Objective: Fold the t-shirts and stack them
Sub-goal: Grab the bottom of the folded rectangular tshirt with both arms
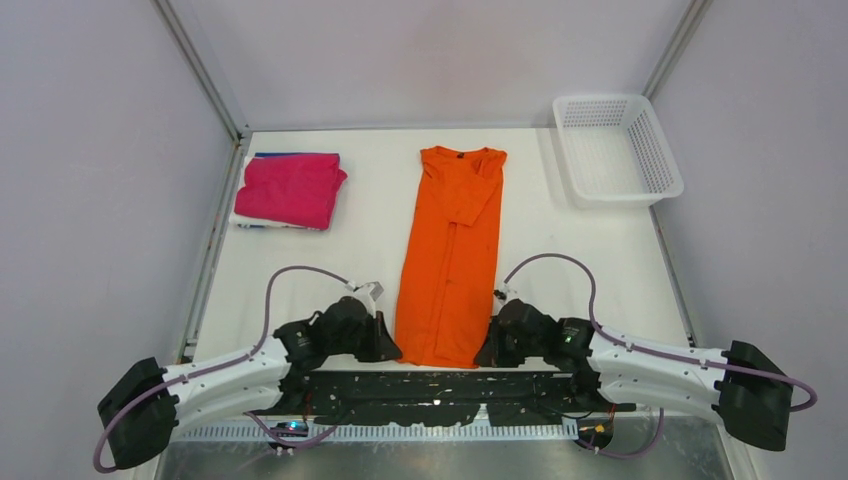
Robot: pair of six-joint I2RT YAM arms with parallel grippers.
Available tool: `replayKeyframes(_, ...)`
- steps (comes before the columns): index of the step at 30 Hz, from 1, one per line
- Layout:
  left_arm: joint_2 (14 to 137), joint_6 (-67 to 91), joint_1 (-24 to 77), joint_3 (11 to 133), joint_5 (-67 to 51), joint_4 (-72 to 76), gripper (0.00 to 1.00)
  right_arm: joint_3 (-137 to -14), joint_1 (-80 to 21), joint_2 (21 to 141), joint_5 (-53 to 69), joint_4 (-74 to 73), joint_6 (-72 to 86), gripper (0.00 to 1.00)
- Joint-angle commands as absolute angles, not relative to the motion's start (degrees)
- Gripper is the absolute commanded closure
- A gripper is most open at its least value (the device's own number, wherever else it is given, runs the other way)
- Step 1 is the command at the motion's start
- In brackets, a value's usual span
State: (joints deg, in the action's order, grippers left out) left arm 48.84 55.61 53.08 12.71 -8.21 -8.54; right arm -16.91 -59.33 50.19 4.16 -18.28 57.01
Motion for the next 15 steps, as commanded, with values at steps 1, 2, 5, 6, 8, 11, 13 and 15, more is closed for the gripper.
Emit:
replayKeyframes(1,44.71,56.02,54.58,13.12,-10.00,-6.51,1.00,-16.83,-61.10,47.20,3.68,-18.47,57.88,0.95)
replayKeyframes(2,43.79,55.80,54.58,13.20,-9.63,-6.35,1.00,-16.94,-61.16,46.10,3.24,-18.55,57.76,0.95)
replayKeyframes(5,41.52,55.46,54.58,13.11,-7.13,-3.83,1.00,-18.48,-61.17,43.34,-0.70,-19.56,56.84,0.95)
replayKeyframes(6,41.34,55.15,54.49,13.35,-6.06,-2.59,1.00,-18.86,-61.17,42.04,-2.92,-20.21,56.33,0.95)
replayKeyframes(8,42.23,53.77,54.44,15.30,-4.68,-1.75,1.00,-20.10,-61.09,40.91,-5.17,-20.78,55.81,0.95)
replayKeyframes(11,45.35,52.08,53.72,19.53,-1.32,-2.29,1.00,-21.70,-60.66,40.92,-7.66,-20.28,55.21,0.95)
replayKeyframes(13,48.17,50.81,51.87,21.85,-2.02,-0.48,1.00,-23.03,-59.75,41.75,-8.88,-19.14,54.10,0.95)
replayKeyframes(15,51.58,49.72,49.21,24.07,-4.36,2.37,1.00,-25.13,-58.63,43.38,-10.94,-18.30,52.69,0.95)
